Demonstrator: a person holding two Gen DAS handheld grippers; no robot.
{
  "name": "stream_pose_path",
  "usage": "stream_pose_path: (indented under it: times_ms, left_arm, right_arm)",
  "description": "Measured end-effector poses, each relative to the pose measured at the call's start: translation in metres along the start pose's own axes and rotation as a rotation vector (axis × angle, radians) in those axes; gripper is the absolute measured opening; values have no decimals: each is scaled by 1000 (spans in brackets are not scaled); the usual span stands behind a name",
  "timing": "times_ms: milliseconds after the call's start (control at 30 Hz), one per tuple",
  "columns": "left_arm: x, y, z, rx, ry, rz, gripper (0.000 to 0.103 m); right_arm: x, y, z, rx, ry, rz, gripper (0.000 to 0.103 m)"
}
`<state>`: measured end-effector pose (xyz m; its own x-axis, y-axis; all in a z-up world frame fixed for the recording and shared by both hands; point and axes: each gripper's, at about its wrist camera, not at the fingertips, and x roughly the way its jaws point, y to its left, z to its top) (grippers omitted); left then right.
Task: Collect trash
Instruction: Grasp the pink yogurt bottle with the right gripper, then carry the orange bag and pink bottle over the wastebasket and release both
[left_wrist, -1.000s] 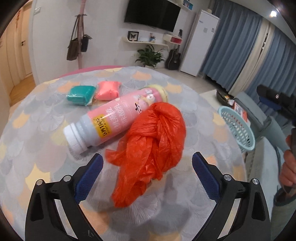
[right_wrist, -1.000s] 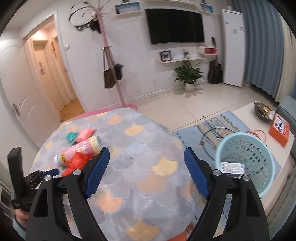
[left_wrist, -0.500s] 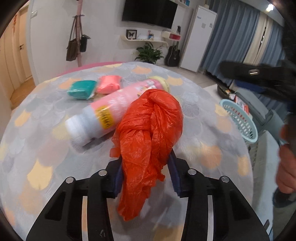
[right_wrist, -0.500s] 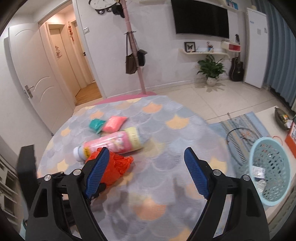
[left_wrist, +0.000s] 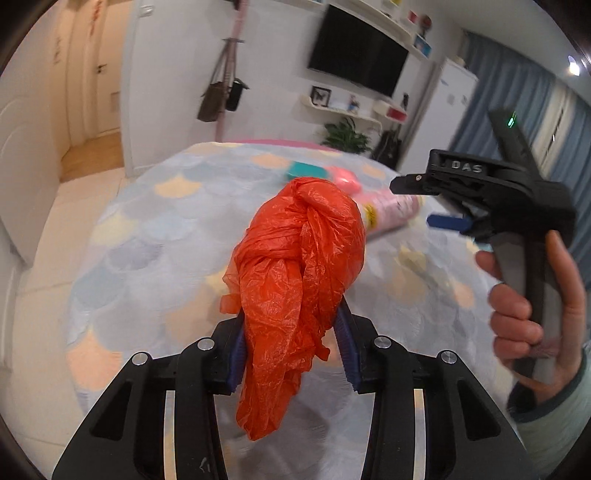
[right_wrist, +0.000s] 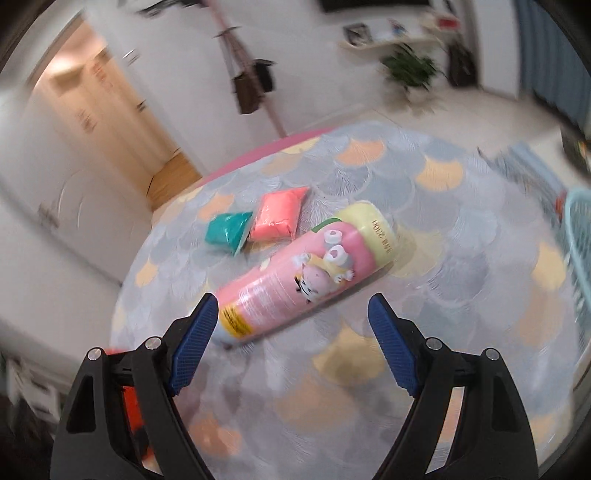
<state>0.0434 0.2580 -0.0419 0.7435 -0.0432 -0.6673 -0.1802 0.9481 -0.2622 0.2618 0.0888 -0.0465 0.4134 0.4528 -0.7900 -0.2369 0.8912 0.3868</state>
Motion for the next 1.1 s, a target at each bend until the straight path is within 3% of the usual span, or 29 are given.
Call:
stream_pose_path:
  times_ms: [367, 567, 800, 900, 1100]
  left_arm:
    - [-13, 20, -9, -33, -26, -26, 40]
    - [-24, 26, -14, -42, -47, -27, 40]
    - [-28, 20, -18, -36, -58, -40, 40]
    - [-27, 15, -20, -31, -57, -56, 40]
    - [-14, 2, -17, -10, -37, -98, 40]
  right_arm:
    - [46, 16, -3, 210, 74, -99, 80]
    - [50, 33, -13, 129, 31, -162, 78]
    - [35, 37, -28, -42, 60, -118, 48]
    - [17, 28, -48, -133, 62, -114, 46]
    - [-13, -6, -70, -188, 41, -52, 45]
